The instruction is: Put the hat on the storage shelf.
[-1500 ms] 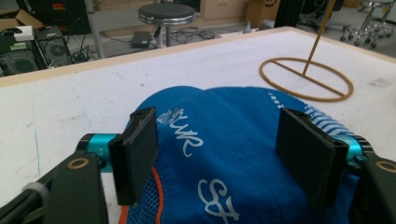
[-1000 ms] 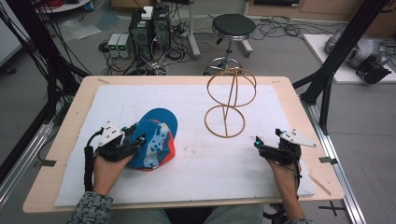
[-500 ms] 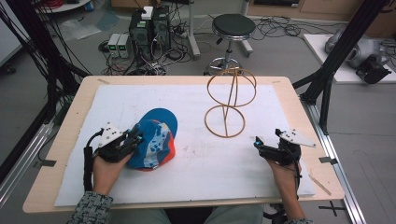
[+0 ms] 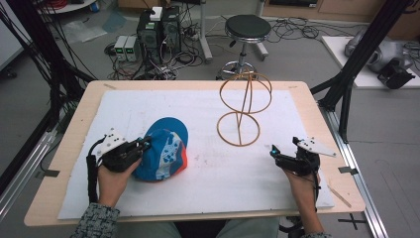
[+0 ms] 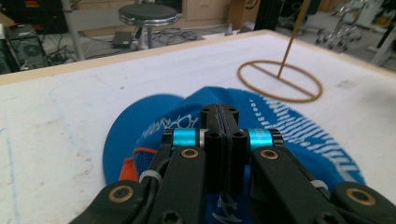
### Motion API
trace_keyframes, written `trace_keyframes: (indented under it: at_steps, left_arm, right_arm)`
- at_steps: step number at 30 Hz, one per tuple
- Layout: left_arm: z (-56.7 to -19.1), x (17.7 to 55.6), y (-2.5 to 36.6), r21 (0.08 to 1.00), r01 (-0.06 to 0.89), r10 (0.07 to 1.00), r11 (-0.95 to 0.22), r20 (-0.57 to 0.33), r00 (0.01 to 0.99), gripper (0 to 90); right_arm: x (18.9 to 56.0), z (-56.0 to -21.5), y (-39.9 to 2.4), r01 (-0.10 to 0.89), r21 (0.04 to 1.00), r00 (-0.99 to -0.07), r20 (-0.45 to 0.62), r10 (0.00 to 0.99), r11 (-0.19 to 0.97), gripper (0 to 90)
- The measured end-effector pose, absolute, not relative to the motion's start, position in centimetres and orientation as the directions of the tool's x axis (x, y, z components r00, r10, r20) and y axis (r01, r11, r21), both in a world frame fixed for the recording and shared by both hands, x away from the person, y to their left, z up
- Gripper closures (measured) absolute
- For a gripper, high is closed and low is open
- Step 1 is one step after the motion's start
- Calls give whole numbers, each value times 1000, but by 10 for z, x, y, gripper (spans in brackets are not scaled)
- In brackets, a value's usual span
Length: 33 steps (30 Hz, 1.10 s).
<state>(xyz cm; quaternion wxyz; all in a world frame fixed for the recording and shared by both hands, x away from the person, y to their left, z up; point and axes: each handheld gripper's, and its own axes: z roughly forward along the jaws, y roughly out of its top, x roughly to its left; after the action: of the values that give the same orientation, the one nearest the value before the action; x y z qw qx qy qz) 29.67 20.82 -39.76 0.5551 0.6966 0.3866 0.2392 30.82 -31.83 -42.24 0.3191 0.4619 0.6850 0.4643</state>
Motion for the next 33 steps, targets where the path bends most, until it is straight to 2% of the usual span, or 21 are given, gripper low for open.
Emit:
trace_keyframes:
  at_steps: [8,19,29,33]
  left_arm:
    - [-367,301,200,959,281,769,-22,-164,618,889]
    - [-319,306,191,973,229,748,-20,-137,649,889]
    - [-266,318,188,984,174,714,36,-147,685,889]
    - [-246,323,184,990,139,712,33,-120,691,889]
  right_arm:
    - [308,-423,-321,347,929,-367,12,930,126,134]
    - [310,-423,-320,345,931,-375,19,927,120,134]
    - [311,-424,-321,349,930,-374,28,927,113,134]
    - [311,-424,-322,356,928,-376,35,926,109,133]
